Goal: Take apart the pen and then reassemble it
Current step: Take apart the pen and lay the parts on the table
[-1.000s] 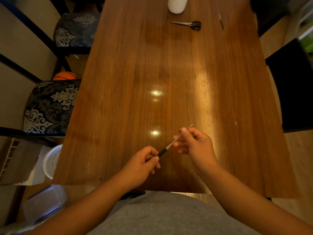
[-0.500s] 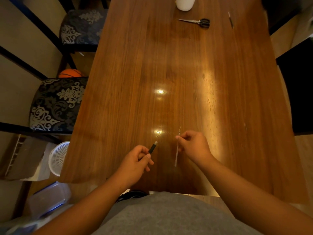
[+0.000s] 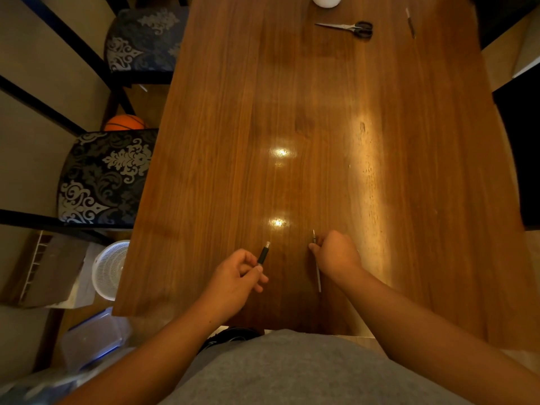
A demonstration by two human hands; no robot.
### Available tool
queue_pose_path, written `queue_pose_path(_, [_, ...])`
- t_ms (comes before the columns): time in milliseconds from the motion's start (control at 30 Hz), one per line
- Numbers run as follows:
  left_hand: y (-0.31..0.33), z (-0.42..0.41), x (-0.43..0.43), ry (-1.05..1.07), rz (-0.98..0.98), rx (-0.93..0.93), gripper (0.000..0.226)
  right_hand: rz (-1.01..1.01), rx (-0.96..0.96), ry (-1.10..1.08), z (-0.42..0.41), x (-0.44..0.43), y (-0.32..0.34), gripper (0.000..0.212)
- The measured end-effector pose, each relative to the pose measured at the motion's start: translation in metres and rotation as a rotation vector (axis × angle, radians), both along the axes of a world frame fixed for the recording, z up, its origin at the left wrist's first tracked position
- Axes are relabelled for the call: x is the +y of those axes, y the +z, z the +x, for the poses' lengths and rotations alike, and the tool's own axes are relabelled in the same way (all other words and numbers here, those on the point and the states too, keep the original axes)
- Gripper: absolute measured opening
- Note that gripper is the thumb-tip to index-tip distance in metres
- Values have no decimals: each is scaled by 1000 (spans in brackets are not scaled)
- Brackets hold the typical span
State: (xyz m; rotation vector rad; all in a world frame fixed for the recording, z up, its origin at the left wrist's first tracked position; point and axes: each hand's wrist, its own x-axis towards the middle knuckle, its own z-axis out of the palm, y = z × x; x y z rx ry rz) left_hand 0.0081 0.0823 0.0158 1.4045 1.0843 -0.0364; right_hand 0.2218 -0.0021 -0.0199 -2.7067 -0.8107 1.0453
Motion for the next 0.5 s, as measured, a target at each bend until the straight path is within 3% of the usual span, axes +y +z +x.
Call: queue_pose_path(500, [-7,6,11,-142,68,37,12,-21,52,-1,4,3,-1,30])
